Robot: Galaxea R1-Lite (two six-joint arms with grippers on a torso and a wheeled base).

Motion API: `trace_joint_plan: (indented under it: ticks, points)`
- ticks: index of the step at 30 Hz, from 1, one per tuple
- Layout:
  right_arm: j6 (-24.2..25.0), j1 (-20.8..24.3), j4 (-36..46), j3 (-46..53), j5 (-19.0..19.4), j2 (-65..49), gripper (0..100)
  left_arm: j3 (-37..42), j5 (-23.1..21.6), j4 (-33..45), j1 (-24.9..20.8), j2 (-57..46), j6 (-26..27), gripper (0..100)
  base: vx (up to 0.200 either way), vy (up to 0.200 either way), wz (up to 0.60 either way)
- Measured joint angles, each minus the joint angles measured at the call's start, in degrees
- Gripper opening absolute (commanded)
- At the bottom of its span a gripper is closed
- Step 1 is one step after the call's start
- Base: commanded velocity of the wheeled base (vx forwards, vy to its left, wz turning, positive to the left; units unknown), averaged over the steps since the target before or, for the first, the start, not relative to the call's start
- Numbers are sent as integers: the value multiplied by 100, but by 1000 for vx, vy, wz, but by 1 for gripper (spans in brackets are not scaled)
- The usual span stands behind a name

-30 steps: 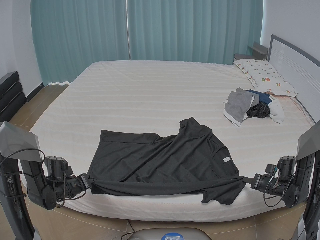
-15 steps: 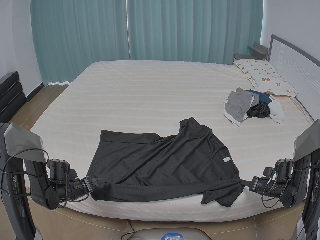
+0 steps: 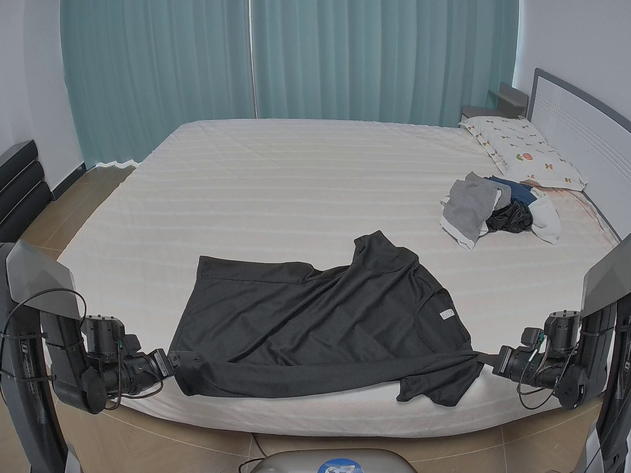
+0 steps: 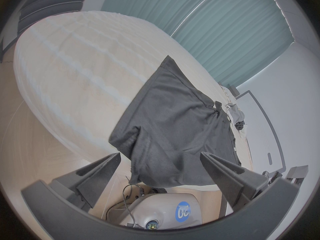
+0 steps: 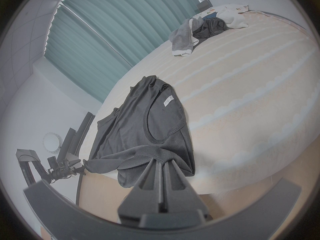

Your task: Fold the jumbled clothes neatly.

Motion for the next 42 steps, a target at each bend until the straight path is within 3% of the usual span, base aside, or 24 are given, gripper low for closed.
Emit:
trace_joint_plan:
  ticks: [6,8,13,20,25,26,42]
  points:
    - [0,0,0,20,0,-73,0,296,-976,-489,341,2,385,100,0,0,0]
    - [0,0,-2,27,0,-89,0,417,-1102,-679,430,24,521,100,0,0,0]
    - [1,11,0,44,0,-105,0,541,-1092,-755,416,135,657,100,0,0,0]
    - [0,11,0,44,2,-113,0,444,-645,-761,227,347,750,100,0,0,0]
    - [0,22,0,35,0,-116,0,367,-580,-763,83,457,763,100,0,0,0]
    - [1,22,-2,35,0,-116,0,351,-577,-761,61,477,764,0,0,0,0]
    - [0,15,-2,46,0,-116,0,644,-578,-1020,229,424,712,0,0,0,0]
